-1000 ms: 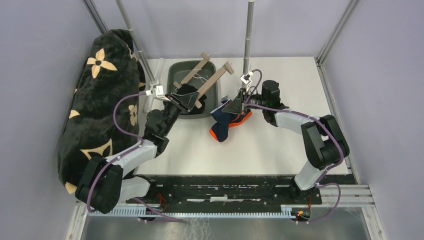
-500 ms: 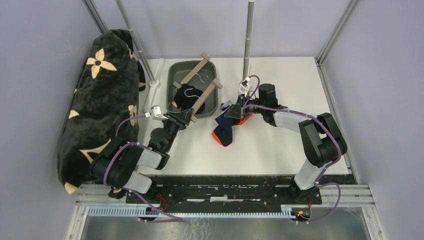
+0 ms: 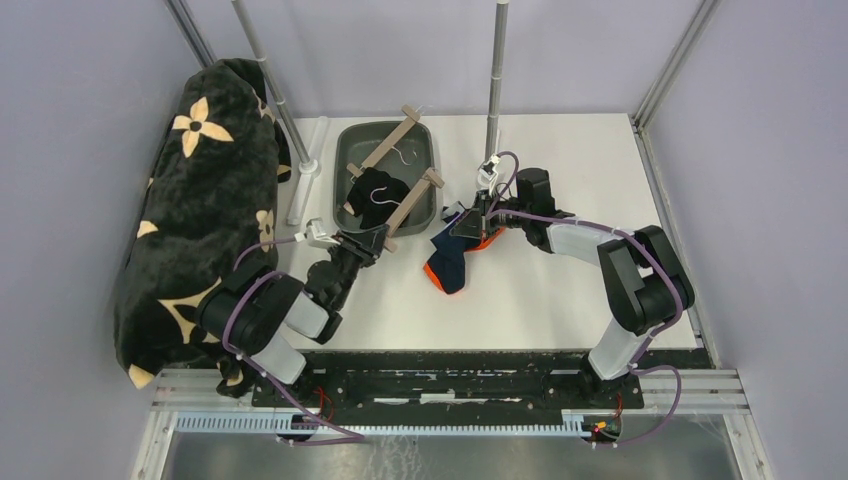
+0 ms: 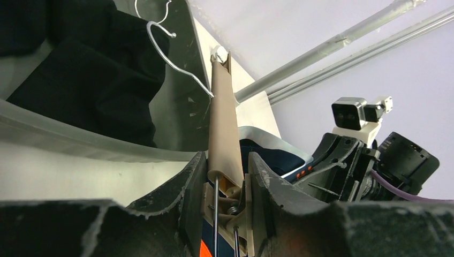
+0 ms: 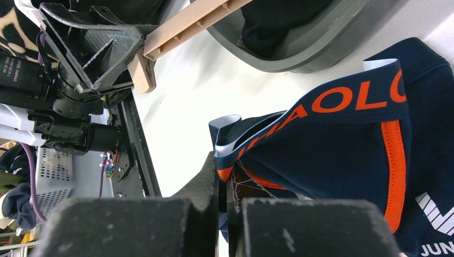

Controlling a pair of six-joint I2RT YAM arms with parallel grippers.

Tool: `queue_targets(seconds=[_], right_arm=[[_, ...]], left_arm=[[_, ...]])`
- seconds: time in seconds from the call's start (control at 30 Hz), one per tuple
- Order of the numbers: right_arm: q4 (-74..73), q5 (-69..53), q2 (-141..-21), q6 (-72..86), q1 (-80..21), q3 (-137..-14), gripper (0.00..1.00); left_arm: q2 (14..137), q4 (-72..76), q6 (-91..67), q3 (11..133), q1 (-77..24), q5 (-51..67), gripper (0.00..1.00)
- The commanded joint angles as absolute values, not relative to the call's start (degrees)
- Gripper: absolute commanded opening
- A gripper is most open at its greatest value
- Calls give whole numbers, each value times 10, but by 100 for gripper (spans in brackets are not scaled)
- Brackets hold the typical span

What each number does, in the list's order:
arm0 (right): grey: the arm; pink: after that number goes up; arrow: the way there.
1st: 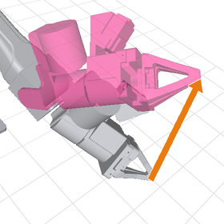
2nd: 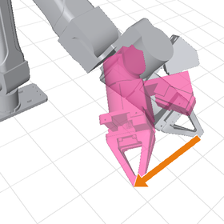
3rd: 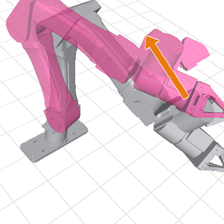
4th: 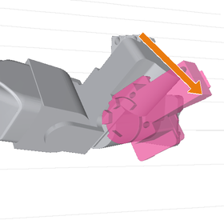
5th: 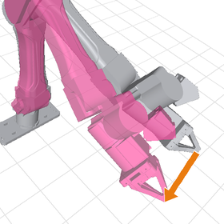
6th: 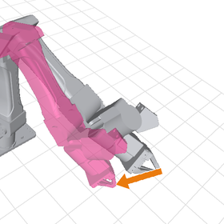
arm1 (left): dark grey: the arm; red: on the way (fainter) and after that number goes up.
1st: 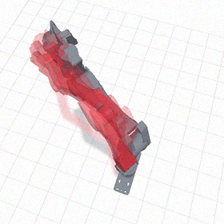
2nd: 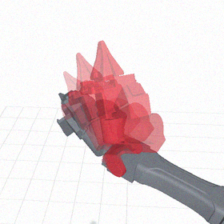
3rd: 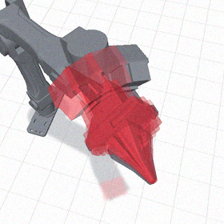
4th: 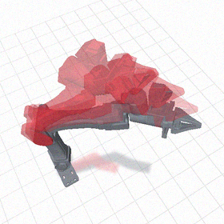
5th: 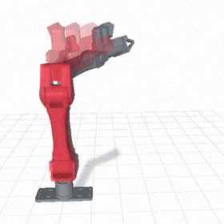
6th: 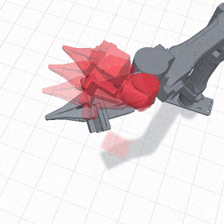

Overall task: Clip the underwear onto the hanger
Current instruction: Clamp the underwear onto the hanger.

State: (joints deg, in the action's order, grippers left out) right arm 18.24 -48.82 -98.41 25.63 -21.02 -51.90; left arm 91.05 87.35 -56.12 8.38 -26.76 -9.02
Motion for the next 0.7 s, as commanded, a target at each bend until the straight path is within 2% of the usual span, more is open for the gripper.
queue_targets(seconds=[0.0, 0.3, 0.67], right_arm=[[193, -483, -983, 244, -213, -526, 1], [186, -481, -980, 239, -213, -525, 1], [183, -481, -983, 239, -213, -528, 1]], left_arm=[[925, 991, -588, 87, -269, -119, 10], [960, 991, -599, 101, -268, -113, 14], [959, 991, -598, 102, -269, -110, 25]])
